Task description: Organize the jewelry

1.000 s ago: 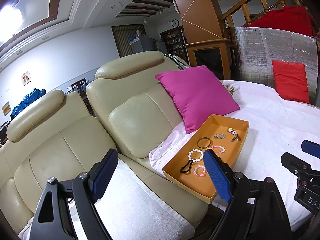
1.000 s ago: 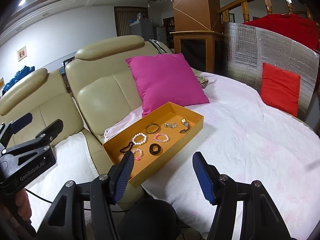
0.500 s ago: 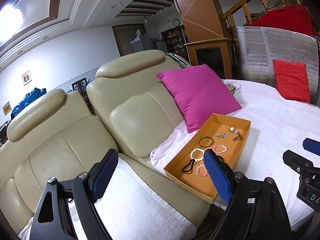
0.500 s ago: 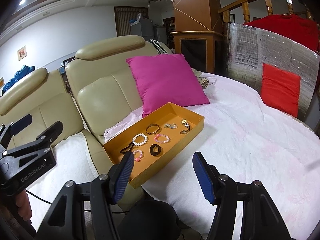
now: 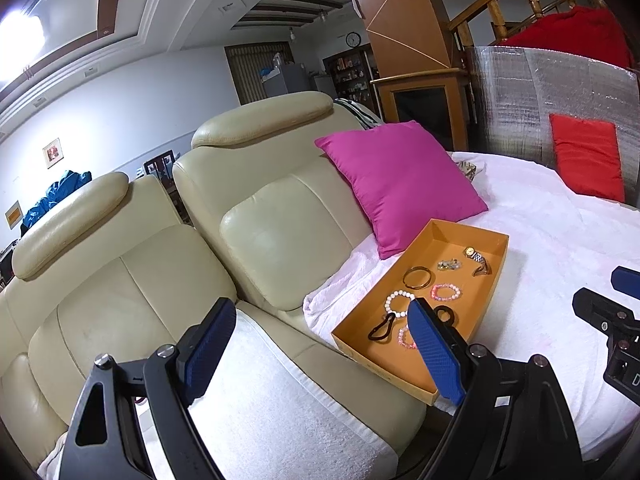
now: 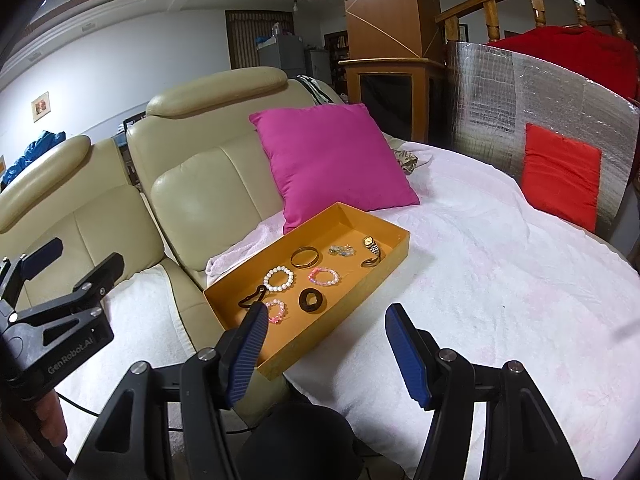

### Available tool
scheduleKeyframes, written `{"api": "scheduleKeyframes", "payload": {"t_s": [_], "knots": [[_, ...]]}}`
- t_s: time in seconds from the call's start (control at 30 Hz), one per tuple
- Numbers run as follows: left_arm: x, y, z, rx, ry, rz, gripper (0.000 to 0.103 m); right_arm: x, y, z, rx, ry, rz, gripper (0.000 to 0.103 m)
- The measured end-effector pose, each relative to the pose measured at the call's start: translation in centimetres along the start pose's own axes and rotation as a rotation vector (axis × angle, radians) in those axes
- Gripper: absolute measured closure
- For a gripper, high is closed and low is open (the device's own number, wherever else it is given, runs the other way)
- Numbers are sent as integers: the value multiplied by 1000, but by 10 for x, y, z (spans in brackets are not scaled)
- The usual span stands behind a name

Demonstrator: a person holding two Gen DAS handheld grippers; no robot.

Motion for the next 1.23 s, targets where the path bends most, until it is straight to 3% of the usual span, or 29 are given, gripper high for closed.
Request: {"api": "scheduleKeyframes", "payload": {"t_s": [1.03, 1.23], "knots": [[23, -84, -3, -14, 21, -86, 15, 49, -84, -12, 4, 27, -67, 38], [26, -90, 14, -48, 18, -77, 15, 45, -98, 9, 31, -16, -67, 38]]}}
Point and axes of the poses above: each gripper's, at about its wrist camera, not at the fingertips, and y roughly against the way its jaws point, z to its right, x to its top, the point moved 6 cm from there along -y, roughly the way its jaws point, and after that the axes turned 14 degrees about -z, right-handed, at the moved point
